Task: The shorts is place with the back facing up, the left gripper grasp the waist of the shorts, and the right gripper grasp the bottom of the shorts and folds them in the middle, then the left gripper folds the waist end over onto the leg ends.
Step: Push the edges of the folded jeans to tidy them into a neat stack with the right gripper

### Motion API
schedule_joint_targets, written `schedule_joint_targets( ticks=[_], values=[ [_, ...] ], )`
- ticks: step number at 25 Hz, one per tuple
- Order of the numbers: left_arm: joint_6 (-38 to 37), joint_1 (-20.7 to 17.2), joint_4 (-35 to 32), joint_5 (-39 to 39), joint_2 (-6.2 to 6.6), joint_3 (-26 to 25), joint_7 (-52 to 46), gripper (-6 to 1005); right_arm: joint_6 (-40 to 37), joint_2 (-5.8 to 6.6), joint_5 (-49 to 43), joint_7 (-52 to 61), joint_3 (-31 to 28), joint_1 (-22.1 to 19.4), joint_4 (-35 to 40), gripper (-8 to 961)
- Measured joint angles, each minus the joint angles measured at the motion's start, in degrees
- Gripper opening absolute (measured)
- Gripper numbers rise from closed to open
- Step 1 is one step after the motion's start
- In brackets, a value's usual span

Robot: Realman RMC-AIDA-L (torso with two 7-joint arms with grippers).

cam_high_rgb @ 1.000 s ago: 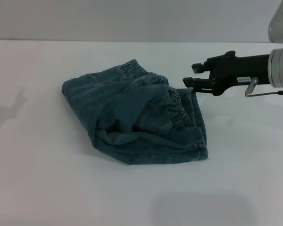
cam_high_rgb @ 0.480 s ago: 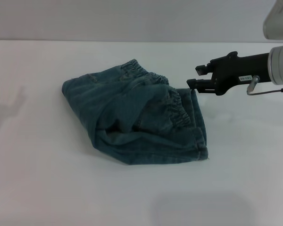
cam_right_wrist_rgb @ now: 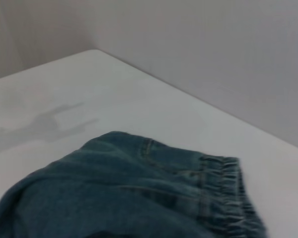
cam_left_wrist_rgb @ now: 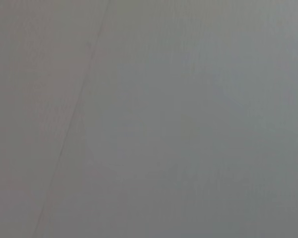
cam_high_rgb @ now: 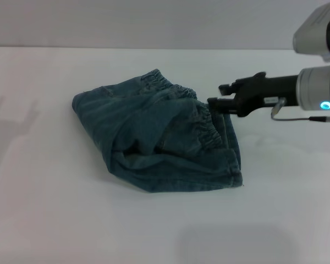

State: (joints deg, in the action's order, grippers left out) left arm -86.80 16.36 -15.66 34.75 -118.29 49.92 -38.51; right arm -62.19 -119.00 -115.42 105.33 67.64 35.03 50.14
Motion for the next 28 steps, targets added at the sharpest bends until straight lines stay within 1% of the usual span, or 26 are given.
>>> schedule_joint_targets(
  ticks=[2,9,14,17,20,24,25,26,28],
  values=[
    [0.1,0.2,0.0,0.0,0.10,0.0,0.1,844,0.0,-0.02,0.3,-0.5,0.4,0.1,-0.4,437],
    [-0.1,0.4,0.0,0.0,0.20,0.1,0.7,845,1.9,0.01,0.9,-1.6,5.0,1.8,-1.2,436],
    [-0.2,0.6,0.0,0.1,0.13,0.1,1.4,846,6.1,0.25,-0.5,-1.9,8.0,4.7,-3.7,436],
    [-0.2,0.6,0.2,0.1,-0.03,0.1,2.3,846,7.3,0.27,-4.1,-2.2,10.5,6.5,-4.1,436],
    [-0.3,0.6,0.5,0.1,-0.04,0.1,2.4,845,6.6,0.21,-8.9,-2.2,13.4,7.9,-3.5,436],
    [-0.7,0.6,1.6,0.0,-0.10,0.1,2.8,845,6.4,0.16,-14.8,-2.2,16.1,8.6,-2.0,437],
    [-0.9,0.6,1.9,0.0,-0.11,0.1,3.0,845,6.5,0.16,-15.8,-2.3,16.6,8.6,-1.6,437],
    [-2.4,0.6,3.7,-0.1,-0.15,0.1,3.7,845,6.7,0.16,-16.7,-2.3,16.8,8.7,-1.3,437],
    [-2.9,0.6,4.2,-0.2,-0.18,0.1,3.8,845,6.8,0.18,-18.0,-2.4,17.1,8.7,-0.3,437]
  ],
)
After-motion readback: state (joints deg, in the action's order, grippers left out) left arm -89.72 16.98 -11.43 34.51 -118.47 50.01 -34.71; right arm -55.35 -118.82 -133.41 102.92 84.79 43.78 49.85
